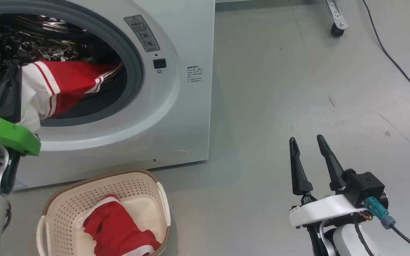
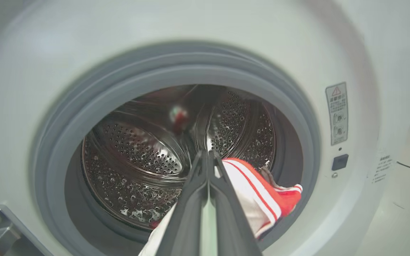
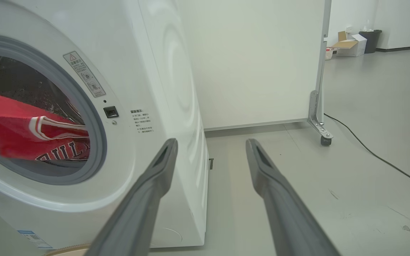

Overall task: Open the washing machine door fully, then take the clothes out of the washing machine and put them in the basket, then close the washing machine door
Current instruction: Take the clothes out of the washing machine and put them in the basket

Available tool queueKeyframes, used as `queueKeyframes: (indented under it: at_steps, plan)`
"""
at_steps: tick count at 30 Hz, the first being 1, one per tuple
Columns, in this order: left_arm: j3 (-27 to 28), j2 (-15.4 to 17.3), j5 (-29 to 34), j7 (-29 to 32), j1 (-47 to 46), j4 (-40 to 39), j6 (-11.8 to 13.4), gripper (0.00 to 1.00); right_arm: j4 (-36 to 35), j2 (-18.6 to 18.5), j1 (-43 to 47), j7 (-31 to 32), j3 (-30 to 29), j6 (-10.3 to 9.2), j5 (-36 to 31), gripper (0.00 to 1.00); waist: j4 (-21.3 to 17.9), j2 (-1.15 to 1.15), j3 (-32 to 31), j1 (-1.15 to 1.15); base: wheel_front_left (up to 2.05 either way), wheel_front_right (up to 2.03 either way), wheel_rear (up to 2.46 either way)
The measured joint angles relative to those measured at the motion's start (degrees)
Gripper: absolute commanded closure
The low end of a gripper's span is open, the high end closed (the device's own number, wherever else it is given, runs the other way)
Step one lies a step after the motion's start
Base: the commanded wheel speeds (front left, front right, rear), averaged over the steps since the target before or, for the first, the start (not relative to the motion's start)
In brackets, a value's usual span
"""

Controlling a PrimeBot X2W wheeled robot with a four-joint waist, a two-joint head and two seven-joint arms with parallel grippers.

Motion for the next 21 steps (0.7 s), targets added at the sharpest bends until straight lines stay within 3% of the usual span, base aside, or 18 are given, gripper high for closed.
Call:
queueKeyframes:
  at_steps: [13,21]
  plan:
    - [8.96,-2.98,1.33,-0.02,1.33,-17.51,1.81,1.0,0.08,-0.02,1.05,0.01,-1.27,0.76,-0.12,0.0,1.65,0.0,-1.08,0.0,0.0,0.0,0.0]
    - [8.37,-3.6,2.85,-0.3,6.7,-19.4,1.77,1.0,0.11,0.02,1.07,0.01,-1.22,1.24,-0.3,0.0,2.13,0.0,-1.26,0.0,0.0,0.0,0.0]
